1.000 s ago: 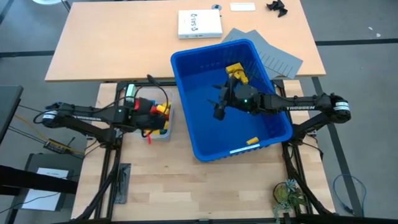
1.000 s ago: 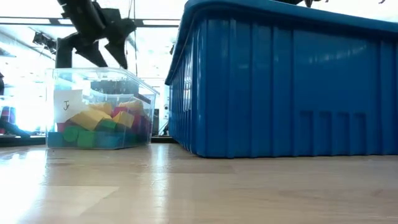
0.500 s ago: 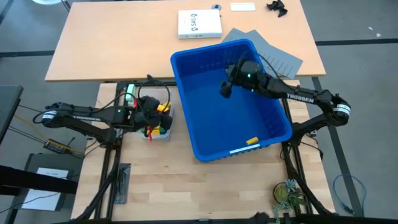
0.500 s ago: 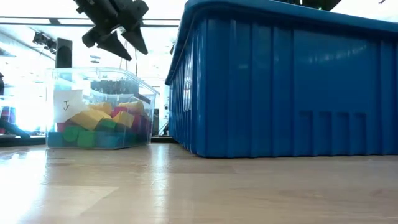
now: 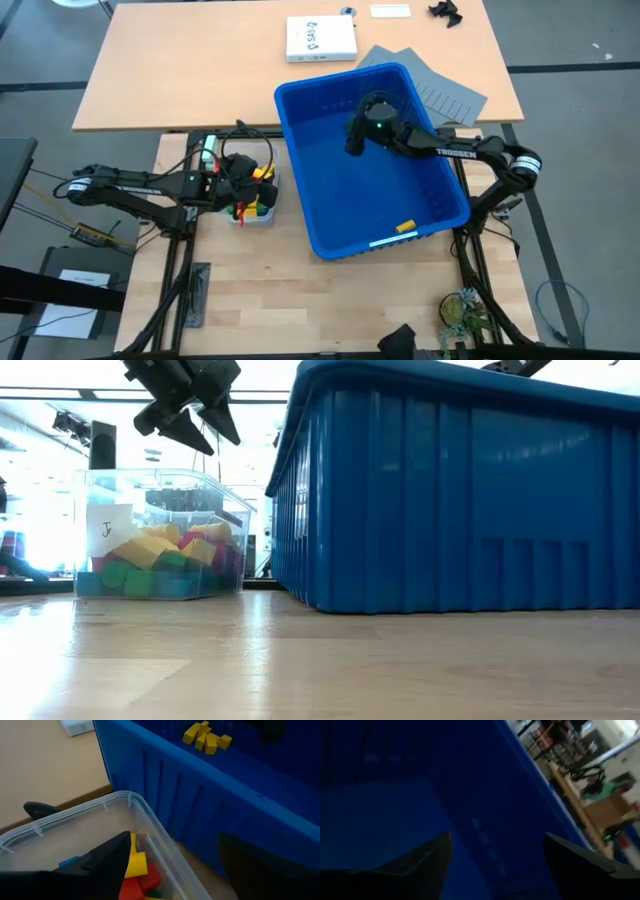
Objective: Sort blocks
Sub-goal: Put the yellow block into the transparent bin
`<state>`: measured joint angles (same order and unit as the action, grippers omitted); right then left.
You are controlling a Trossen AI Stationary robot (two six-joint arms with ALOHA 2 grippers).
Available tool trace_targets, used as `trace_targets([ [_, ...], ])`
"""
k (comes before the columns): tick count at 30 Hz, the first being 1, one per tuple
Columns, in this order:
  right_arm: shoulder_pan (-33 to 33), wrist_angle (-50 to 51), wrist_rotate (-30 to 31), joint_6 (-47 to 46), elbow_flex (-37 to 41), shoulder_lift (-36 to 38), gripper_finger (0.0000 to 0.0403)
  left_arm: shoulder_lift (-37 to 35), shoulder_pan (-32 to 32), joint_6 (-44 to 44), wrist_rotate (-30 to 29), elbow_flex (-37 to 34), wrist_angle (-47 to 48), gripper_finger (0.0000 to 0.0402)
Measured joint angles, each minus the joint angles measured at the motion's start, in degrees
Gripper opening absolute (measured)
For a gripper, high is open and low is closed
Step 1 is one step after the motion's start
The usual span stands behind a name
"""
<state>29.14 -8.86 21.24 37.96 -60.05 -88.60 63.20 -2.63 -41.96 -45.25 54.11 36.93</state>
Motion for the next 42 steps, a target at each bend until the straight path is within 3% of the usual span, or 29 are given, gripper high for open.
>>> trace_targets([
  [5,1.0,-1.1,2.7,6.3,0.0,-3.9,0.0307,0.0,0.0,0.1,-0.2,0.0,-0.3,0.0305],
  [12,5.5,-0.3,11.5,10.4,0.0,-11.0,0.0307,0.0,0.0,1.3,-0.2,0.0,-0.3,0.0305],
  [22,11.4,6.9,7.6,-1.6,0.0,-12.6,0.0307,0.0,0.0,1.3,-0.2,0.0,-1.6,0.0305],
  [42,17.7,8.8,2.8,1.7,0.0,-12.6,0.0307,0.4,0.0,1.6,-0.2,0.0,-2.9,0.0305],
])
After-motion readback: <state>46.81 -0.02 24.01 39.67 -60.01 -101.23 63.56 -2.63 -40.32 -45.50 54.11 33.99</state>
